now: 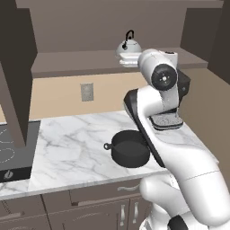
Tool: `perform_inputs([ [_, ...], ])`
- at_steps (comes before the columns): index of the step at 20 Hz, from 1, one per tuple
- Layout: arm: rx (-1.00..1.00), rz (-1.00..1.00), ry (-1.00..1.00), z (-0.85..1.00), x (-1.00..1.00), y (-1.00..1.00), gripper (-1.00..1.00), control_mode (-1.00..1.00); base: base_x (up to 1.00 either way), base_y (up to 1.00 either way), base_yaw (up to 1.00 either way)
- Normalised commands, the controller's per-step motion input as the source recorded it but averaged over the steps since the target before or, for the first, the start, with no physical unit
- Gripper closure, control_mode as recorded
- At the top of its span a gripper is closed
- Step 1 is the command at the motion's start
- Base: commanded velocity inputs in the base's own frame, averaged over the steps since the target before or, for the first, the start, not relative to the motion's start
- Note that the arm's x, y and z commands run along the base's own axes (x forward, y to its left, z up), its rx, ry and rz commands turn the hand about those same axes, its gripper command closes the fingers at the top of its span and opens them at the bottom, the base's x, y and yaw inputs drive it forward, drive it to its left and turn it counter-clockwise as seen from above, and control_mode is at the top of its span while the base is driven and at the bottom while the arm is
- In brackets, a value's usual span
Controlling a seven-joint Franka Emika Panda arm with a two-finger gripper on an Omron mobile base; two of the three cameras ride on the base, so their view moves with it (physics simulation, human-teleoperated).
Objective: Pick the kettle from the cabinet and place it on a stove burner. Then pick the pot from the counter and place it on another stove burner. Finally, turn both burners on.
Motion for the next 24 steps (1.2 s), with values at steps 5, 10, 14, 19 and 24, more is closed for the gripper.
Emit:
perform_inputs([
  [5,0.00,-0.01,0.00,0.00,0.25,0.11,-1.00,-1.00,0.00,0.00,0.00],
  [10,0.00,-0.05,0.01,0.00,0.33,0.19,-1.00,-1.00,0.00,0.00,0.00],
  [14,0.00,-0.06,0.04,0.00,0.41,0.01,-1.00,-1.00,0.00,0.00,0.00],
  [19,0.00,-0.06,0.06,0.04,0.45,0.03,-1.00,-1.00,0.00,0.00,0.00],
  [24,0.00,-0.05,0.02,0.10,0.41,0.09,-1.00,-1.00,0.00,0.00,0.00],
])
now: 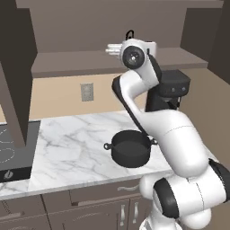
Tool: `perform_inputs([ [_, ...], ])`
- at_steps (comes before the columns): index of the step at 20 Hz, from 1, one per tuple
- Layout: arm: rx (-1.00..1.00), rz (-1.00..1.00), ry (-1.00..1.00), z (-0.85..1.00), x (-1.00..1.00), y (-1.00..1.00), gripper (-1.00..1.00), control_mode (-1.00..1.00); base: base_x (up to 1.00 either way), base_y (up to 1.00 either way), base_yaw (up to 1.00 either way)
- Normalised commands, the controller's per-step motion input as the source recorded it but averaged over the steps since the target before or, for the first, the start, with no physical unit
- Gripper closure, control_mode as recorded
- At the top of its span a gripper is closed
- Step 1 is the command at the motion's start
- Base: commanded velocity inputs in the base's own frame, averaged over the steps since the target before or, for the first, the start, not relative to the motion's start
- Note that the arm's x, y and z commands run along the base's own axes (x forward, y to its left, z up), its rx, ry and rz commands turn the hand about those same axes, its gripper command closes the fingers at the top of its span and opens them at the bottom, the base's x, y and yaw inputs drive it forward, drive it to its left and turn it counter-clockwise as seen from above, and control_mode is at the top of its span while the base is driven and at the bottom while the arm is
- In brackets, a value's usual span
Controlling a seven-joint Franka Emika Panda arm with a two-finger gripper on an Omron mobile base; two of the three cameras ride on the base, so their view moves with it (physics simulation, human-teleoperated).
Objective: Pick the kettle from the cabinet and place it on a stove burner. Then pick the pot from the counter and place it on another stove burner. Finally, turn both burners on.
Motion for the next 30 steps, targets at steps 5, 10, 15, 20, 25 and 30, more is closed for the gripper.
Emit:
perform_inputs([
  [5,0.00,-0.03,0.00,0.06,0.38,0.06,-1.00,-1.00,0.00,0.00,0.00],
  [10,0.00,-0.01,-0.02,0.00,0.40,0.05,-1.00,-1.00,0.00,0.00,0.00],
  [15,0.00,0.00,-0.05,0.00,0.34,0.03,-1.00,-1.00,0.00,0.00,0.00],
  [20,0.00,0.00,-0.08,0.00,0.32,0.01,-1.00,-1.00,0.00,0.00,0.00],
  [25,0.00,0.00,-0.01,0.00,0.29,0.00,-1.00,-1.00,0.00,0.00,0.00],
  [30,0.00,-0.03,0.00,0.00,0.36,-0.03,-1.00,-1.00,0.00,0.00,0.00],
])
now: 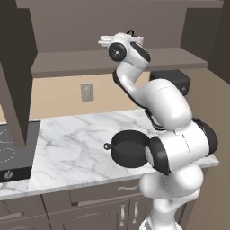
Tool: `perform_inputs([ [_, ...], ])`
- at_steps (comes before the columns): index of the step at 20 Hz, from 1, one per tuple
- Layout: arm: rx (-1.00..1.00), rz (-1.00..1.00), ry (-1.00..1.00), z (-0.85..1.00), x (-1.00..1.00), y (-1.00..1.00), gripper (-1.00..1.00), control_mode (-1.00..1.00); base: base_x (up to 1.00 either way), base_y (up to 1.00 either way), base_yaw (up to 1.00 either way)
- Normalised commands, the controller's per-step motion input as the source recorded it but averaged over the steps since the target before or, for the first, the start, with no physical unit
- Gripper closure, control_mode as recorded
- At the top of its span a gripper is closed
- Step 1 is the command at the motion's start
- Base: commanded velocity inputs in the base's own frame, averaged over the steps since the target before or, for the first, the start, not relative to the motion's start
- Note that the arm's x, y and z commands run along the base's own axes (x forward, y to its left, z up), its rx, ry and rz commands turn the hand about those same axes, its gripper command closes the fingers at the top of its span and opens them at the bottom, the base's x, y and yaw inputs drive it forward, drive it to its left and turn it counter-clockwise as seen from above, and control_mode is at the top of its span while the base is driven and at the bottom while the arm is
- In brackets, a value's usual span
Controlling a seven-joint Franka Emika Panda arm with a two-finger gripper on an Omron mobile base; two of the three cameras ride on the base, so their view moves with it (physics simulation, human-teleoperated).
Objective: Pick the kettle from the cabinet and place it on a stove burner. Then pick the pot from the counter and place it on another stove burner. Finally, turn both burners on.
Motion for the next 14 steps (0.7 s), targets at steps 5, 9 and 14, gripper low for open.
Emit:
perform_inputs([
  [5,0.00,-0.04,0.02,0.00,0.38,-0.16,-1.00,-1.00,0.00,0.00,0.00],
  [9,0.00,-0.05,0.02,0.00,0.33,-0.10,-1.00,-1.00,0.00,0.00,0.00],
  [14,0.00,-0.06,0.03,0.02,0.33,-0.05,-1.00,-1.00,0.00,0.00,0.00],
])
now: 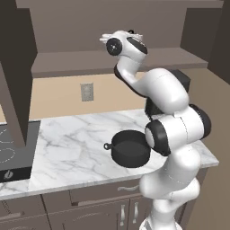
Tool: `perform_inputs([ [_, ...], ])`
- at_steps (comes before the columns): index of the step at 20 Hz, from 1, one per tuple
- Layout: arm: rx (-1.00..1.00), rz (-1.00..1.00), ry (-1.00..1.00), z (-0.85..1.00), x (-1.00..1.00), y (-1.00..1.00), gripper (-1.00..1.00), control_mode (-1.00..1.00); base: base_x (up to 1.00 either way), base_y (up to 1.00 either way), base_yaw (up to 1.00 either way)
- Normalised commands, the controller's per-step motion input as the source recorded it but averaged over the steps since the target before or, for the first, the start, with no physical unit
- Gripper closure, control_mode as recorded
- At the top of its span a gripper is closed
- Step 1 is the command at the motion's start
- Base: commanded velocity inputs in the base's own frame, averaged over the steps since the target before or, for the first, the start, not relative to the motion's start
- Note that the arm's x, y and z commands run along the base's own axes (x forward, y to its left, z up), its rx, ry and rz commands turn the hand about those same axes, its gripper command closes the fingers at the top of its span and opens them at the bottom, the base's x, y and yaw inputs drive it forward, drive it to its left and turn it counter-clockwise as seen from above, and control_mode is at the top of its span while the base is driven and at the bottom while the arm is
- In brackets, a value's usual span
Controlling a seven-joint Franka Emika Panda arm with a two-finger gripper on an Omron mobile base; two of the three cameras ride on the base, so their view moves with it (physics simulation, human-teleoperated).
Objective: Pick the kettle from the cabinet and place it on a stove burner. Then pick the pot from the counter and place it on another stove burner. Finally, turn both burners on.
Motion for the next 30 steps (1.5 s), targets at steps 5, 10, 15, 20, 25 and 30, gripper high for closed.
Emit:
perform_inputs([
  [5,0.00,-0.06,0.05,0.01,0.33,-0.12,-1.00,-1.00,0.00,0.00,0.00],
  [10,0.00,-0.06,0.03,0.00,0.32,-0.24,-1.00,-1.00,0.00,0.00,0.00],
  [15,0.00,-0.05,0.03,0.00,0.26,-0.15,-1.00,-1.00,0.00,0.00,0.00],
  [20,0.00,-0.01,0.00,0.00,0.17,-0.05,-1.00,-1.00,0.00,0.00,0.00],
  [25,0.00,0.00,0.00,-0.01,0.07,0.00,1.00,-1.00,0.00,0.00,0.00],
  [30,0.00,0.00,0.00,0.00,0.00,0.00,1.00,-1.00,0.00,0.00,0.00],
])
